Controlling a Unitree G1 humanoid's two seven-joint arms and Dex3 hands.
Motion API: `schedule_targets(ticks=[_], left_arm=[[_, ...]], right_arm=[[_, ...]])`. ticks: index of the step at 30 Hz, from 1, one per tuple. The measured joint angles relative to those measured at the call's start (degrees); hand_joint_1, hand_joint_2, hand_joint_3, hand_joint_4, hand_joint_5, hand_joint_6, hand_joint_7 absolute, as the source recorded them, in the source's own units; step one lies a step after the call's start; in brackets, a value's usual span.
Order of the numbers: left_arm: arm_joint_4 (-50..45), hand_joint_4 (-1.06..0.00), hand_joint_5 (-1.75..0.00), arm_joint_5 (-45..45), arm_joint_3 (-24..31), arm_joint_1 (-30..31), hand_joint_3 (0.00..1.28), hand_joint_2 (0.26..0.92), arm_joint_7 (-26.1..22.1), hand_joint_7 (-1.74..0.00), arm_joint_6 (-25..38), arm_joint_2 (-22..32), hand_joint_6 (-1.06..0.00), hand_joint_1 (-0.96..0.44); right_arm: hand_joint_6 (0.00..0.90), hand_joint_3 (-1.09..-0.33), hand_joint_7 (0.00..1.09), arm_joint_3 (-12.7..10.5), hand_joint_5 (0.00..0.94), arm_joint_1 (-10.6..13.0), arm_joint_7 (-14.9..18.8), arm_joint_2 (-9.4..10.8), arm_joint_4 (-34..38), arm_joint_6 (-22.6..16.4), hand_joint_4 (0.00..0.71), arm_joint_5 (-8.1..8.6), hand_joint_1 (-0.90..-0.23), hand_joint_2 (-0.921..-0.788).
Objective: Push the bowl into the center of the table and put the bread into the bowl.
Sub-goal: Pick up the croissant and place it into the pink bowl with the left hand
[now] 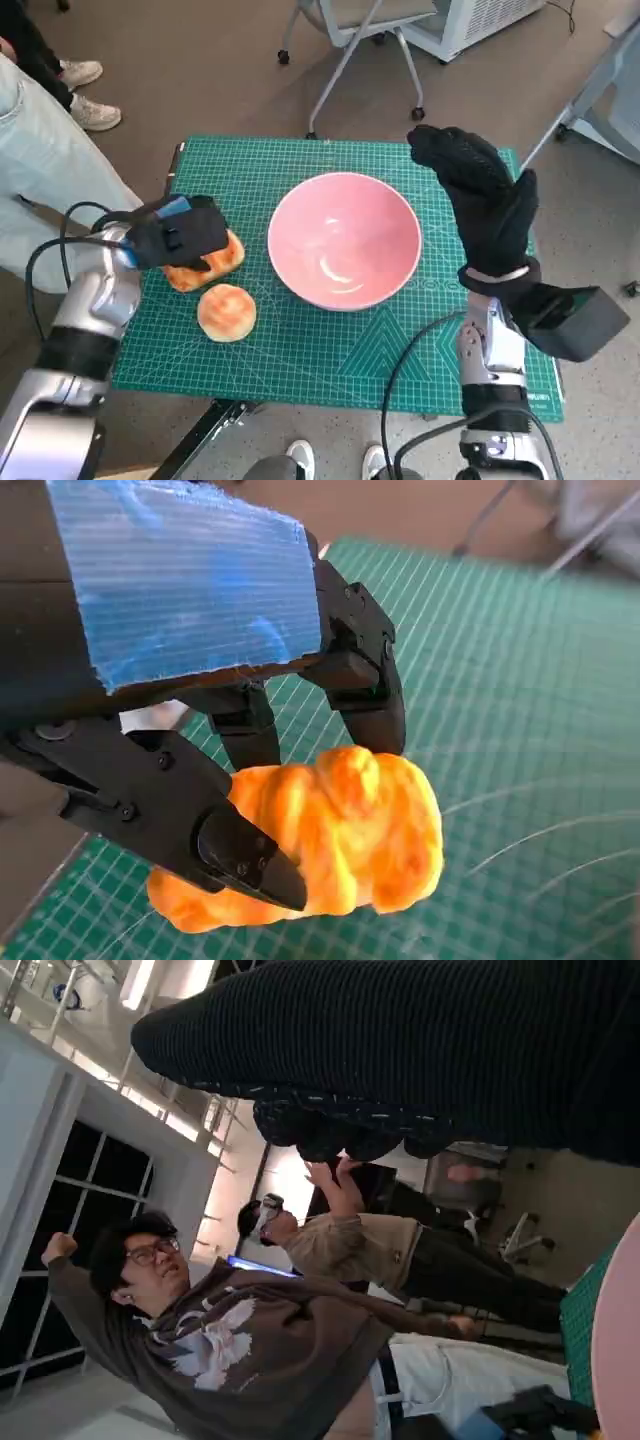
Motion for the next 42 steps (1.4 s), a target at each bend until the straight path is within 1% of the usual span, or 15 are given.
schedule_targets(ticks=[6,12,17,22,28,33,42], left_arm=[[-12.12,-0.8,-1.03,-1.62,4.63,3.12,0.02,0.903,0.07,-1.13,1.46,0.6,-0.69,0.0],[-16.2,-0.8,-1.02,-1.9,6.06,3.84,0.02,0.902,0.07,-1.12,2.27,0.71,-0.69,0.0],[-23.32,-0.82,-1.01,-3.26,8.3,7.06,0.02,0.896,0.14,-1.09,1.62,0.69,-0.71,0.0],[-28.8,-0.83,-1.0,-4.06,9.46,7.28,0.01,0.893,0.13,-1.08,0.84,0.7,-0.72,0.0],[-31.81,-0.85,-0.97,-4.57,9.75,7.16,0.01,0.887,0.09,-1.07,-0.17,0.67,-0.74,0.0],[-32.41,-0.86,-0.97,-4.7,9.33,6.32,0.01,0.886,0.04,-1.07,-0.75,0.14,-0.74,0.0],[-32.51,-0.86,-0.98,-4.12,5.83,1.37,0.01,0.886,0.0,-1.05,-1.05,-3.14,-0.74,0.0]], right_arm=[[0.073,-0.744,0.59,0.02,0.003,0.03,0.2,0.0,0.02,-0.01,0.248,0.45,-0.687,-0.921],[0.073,-0.744,0.59,0.07,0.003,0.01,0.31,0.02,0.06,-0.02,0.248,0.86,-0.687,-0.921],[0.073,-0.743,0.59,-0.25,0.001,0.41,0.6,-0.19,0.31,-0.1,0.245,1.13,-0.688,-0.921],[0.07,-0.744,0.59,-0.27,0.001,0.58,0.6,-0.2,0.29,-0.08,0.244,1.13,-0.687,-0.921],[0.07,-0.744,0.59,-0.25,0.001,0.6,0.6,-0.15,0.2,-0.06,0.244,1.13,-0.685,-0.921],[0.071,-0.743,0.59,-0.3,0.001,0.61,0.6,-0.15,0.2,-0.04,0.245,1.13,-0.682,-0.921],[0.071,-0.743,0.59,-0.46,0.0,0.73,0.6,-0.13,0.2,-0.06,0.244,1.14,-0.678,-0.921]])
